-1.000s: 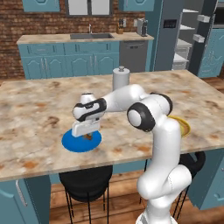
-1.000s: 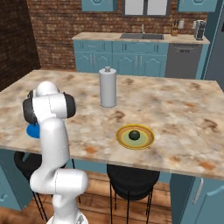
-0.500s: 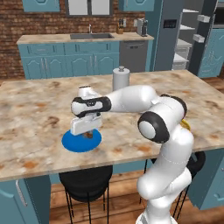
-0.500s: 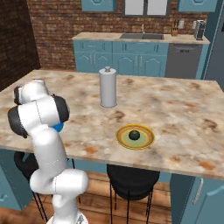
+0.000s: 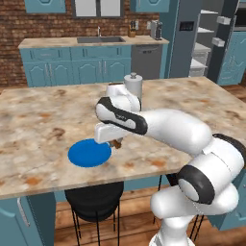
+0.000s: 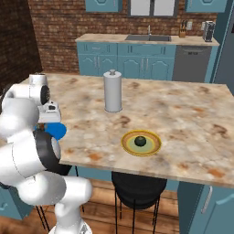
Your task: Transport the chicken drumstick and squash to the fridge. Place the chicken drumstick on the rack containing meat and place the squash on the rack containing the vegetable, ensuring meats and vegetables are on different racks.
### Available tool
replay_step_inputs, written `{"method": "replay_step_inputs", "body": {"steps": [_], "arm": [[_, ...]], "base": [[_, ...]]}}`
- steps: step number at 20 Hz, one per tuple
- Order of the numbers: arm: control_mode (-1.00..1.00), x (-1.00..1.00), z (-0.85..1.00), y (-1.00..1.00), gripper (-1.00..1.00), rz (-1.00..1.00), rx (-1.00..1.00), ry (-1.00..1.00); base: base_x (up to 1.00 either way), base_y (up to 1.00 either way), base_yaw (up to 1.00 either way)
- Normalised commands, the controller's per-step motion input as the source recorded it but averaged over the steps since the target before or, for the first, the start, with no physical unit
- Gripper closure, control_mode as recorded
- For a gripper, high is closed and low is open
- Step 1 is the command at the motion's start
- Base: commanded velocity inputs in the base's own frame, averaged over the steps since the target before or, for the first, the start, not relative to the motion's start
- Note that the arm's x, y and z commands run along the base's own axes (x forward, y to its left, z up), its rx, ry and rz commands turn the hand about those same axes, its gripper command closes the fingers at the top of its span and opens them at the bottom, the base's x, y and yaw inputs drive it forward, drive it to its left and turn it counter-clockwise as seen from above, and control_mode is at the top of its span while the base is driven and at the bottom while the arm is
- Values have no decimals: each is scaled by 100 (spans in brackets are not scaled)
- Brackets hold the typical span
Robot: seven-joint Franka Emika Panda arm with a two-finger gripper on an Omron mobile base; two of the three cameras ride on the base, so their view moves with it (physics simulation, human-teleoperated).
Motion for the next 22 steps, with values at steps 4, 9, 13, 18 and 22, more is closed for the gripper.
{"method": "replay_step_inputs", "body": {"steps": [4, 9, 13, 18, 22], "arm": [[-100, -82, 77, -73, 100, -9, -3, -20], [-100, -72, 79, -75, 100, -3, -4, -24], [-100, -60, 76, -75, 100, -2, 0, -19], [-100, -74, 89, -70, 100, -1, 4, -10], [-100, -73, 83, -54, 100, -2, 0, -8]], "base": [[0, 0, 0], [0, 0, 0], [0, 0, 0], [0, 0, 0], [0, 0, 0]]}}
